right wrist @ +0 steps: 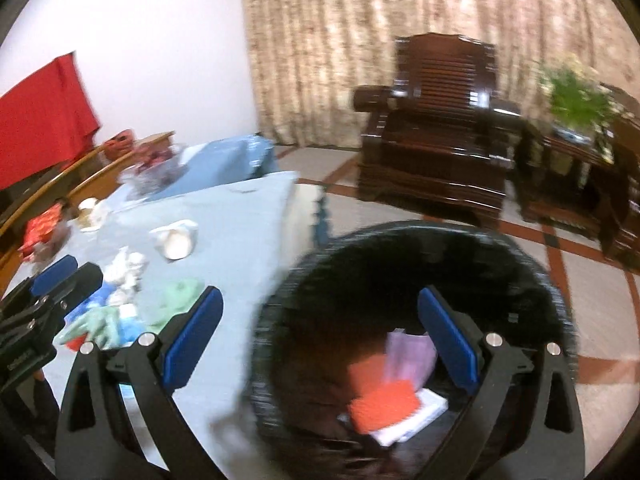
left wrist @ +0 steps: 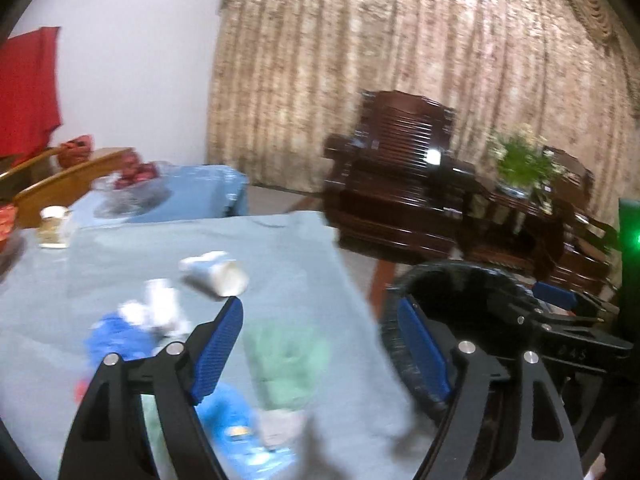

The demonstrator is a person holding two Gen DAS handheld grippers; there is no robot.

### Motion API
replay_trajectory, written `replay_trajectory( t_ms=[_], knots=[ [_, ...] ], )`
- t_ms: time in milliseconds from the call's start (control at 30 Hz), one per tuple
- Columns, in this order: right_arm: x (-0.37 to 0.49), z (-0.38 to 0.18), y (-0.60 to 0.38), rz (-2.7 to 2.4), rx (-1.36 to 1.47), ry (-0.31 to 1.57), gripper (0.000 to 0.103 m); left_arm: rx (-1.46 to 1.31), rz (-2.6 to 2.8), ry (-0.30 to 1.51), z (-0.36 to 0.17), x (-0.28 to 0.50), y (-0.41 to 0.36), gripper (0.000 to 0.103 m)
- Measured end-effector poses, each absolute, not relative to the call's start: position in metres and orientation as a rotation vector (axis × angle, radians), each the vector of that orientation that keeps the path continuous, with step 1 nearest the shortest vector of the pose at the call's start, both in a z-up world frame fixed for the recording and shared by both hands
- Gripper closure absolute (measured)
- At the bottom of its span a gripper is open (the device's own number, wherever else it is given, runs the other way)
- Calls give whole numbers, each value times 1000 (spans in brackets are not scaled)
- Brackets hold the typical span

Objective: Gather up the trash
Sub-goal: 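Grasp a green rubber glove with the right tool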

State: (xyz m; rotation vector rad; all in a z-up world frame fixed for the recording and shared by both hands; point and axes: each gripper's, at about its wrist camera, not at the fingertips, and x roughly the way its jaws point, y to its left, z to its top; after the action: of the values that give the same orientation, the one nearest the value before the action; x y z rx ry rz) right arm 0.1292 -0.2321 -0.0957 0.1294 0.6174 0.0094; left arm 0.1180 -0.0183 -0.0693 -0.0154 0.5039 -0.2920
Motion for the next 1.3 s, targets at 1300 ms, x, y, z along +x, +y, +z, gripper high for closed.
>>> replay_trajectory(
  t_ms=[1300],
  knots=[
    [210,-196,-69,258,-5,903,32,-71,-56,588,-125,111,99,34]
  ],
)
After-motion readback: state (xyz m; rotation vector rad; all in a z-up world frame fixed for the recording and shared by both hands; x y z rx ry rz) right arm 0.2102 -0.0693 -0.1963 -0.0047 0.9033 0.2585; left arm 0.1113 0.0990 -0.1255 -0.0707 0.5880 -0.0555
